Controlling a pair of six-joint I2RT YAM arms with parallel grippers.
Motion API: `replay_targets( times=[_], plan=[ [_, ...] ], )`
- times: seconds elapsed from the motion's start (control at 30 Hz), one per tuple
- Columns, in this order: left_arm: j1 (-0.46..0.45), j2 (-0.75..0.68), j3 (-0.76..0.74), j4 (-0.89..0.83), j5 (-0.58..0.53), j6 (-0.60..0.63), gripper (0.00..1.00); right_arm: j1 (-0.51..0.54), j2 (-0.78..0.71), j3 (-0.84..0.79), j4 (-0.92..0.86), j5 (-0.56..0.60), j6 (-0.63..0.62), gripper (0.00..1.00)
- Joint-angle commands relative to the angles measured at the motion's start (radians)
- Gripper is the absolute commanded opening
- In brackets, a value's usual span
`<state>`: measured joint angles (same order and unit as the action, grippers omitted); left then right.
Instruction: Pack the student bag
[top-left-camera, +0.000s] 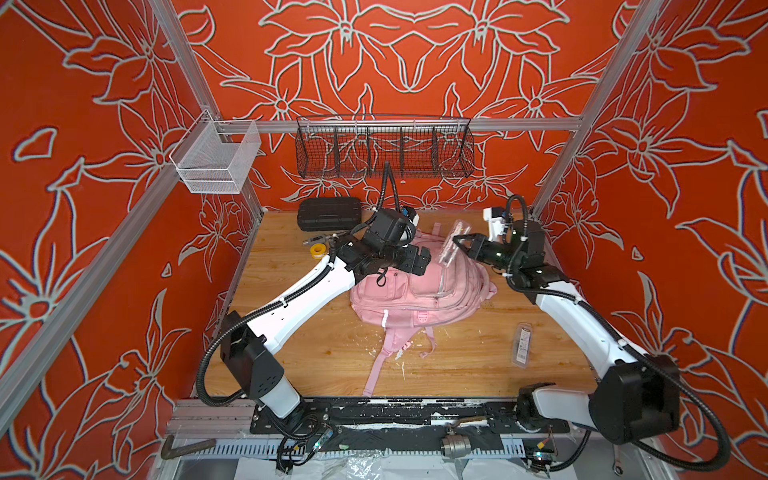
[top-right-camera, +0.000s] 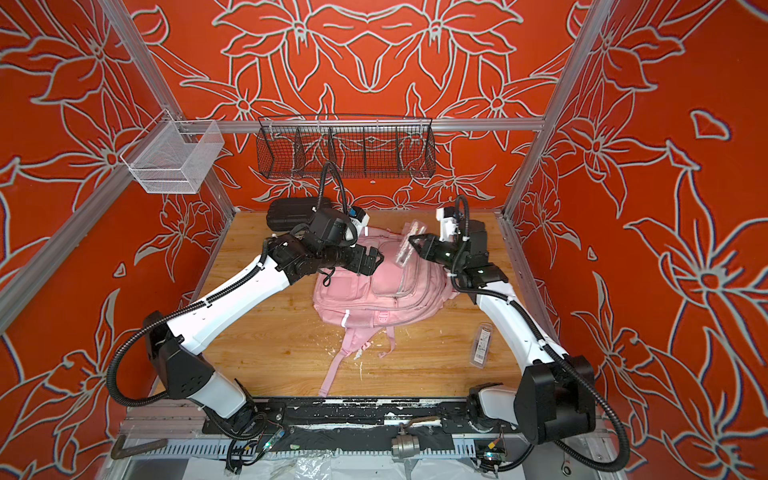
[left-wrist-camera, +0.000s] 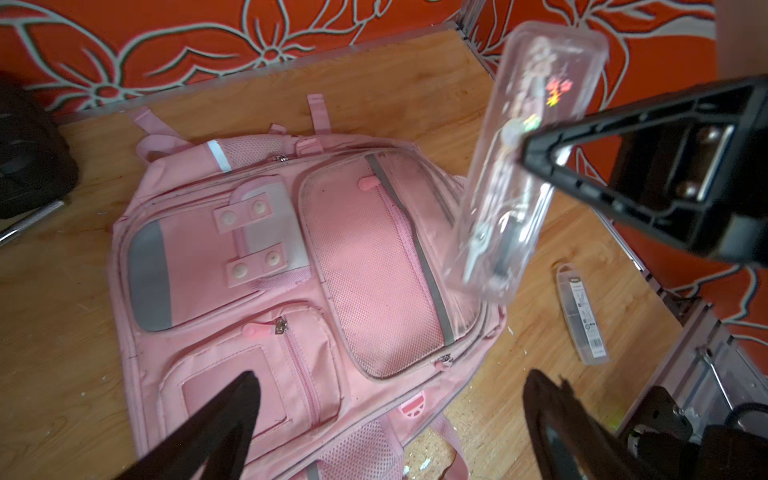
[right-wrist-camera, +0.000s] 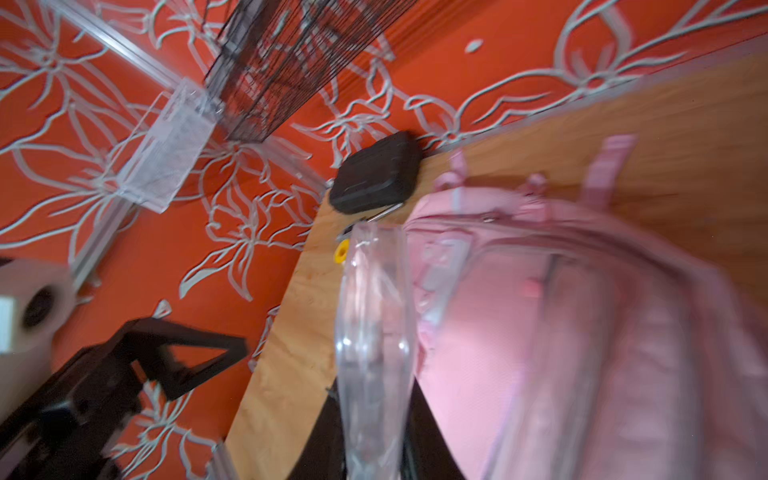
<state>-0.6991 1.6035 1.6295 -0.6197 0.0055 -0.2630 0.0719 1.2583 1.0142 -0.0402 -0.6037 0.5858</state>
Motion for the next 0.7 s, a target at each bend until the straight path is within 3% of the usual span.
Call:
replay_targets(
  times=[0.0, 0.2, 0.4, 0.53, 0.6, 0.67],
  plan=[
    [-0.041, 0.064, 0.036, -0.041, -0.085, -0.102, 0.97, -0.126, -0.063, 0.049, -0.154, 0.016, -0.104, 0.12],
    [-0.126, 0.374, 0.326, -0.259, -0.147, -0.165, 0.88, -0.283, -0.148, 0.027, -0.266, 0.031, -0.166, 0.11],
    [-0.183, 0.688, 0.719, -0.502, -0.223, -0.179, 0.88, -0.313, -0.194, -0.017, -0.288, 0.022, -0.177, 0.11],
    [-0.184, 0.779, 0.820, -0.569, -0.259, -0.223, 0.84, -0.316, -0.203, -0.040, -0.293, 0.004, -0.181, 0.11],
    [-0.183, 0.792, 0.821, -0.575, -0.271, -0.239, 0.74, -0.316, -0.205, -0.053, -0.289, -0.004, -0.179, 0.11],
    [-0.183, 0.794, 0.821, -0.580, -0.271, -0.247, 0.53, -0.317, -0.203, -0.063, -0.283, -0.008, -0.178, 0.11]
  ],
)
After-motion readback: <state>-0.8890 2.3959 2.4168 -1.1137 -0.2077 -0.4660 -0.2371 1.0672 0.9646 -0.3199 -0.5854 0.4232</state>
